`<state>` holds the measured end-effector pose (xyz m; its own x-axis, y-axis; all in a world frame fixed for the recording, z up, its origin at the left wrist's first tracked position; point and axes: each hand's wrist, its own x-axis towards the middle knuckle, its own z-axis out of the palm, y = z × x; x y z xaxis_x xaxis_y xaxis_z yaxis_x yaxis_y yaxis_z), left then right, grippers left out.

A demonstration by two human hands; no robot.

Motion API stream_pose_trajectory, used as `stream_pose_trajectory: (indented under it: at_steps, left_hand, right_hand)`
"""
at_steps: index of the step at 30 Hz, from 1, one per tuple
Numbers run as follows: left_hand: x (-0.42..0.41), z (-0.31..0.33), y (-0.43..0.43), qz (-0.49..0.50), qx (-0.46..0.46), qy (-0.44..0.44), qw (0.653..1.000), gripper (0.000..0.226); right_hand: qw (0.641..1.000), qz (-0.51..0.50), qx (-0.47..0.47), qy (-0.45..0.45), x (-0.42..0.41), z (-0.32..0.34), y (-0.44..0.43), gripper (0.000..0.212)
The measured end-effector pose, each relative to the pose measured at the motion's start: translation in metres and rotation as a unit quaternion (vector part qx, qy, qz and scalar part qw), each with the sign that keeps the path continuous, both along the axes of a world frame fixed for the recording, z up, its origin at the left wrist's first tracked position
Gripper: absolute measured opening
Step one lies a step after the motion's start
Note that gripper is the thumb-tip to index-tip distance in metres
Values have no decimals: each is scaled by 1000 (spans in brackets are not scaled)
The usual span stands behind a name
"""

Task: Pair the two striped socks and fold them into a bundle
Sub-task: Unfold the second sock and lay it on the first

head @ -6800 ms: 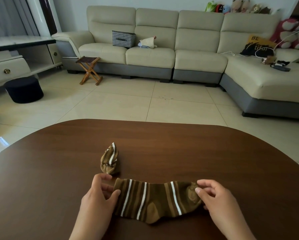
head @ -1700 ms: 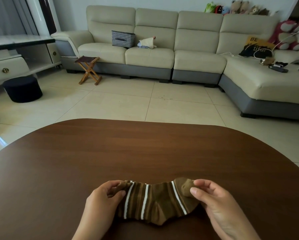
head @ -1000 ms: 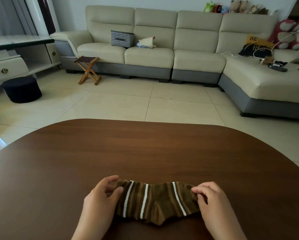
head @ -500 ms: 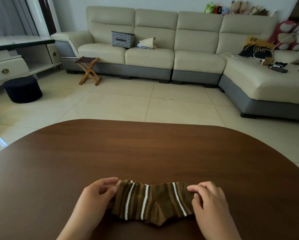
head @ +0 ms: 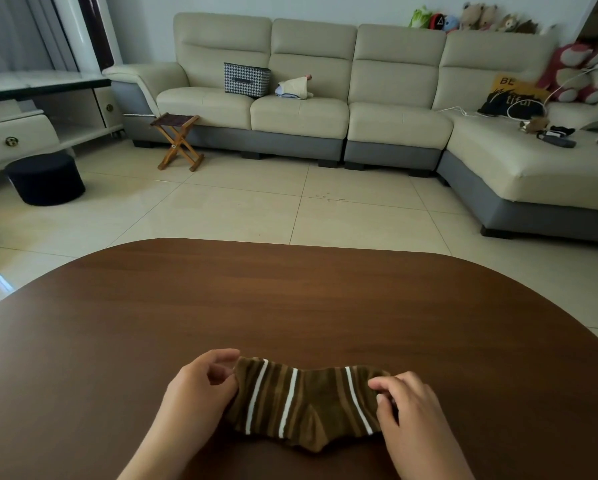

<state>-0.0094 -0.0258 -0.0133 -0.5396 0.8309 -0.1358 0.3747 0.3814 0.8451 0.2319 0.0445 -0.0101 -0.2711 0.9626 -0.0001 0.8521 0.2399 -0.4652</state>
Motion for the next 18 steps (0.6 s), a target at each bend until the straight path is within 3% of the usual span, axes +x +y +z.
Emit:
stream_pose_trajectory:
  at_steps: [11, 18]
  left_hand:
    - [9, -7, 6, 12, 4, 118, 993, 15]
    - [8, -6, 4, -15, -63, 147, 987, 41]
  right_hand:
    - [1000, 4, 9, 8, 1, -3, 1, 28]
    - [999, 2, 21, 32, 3, -4, 0, 28]
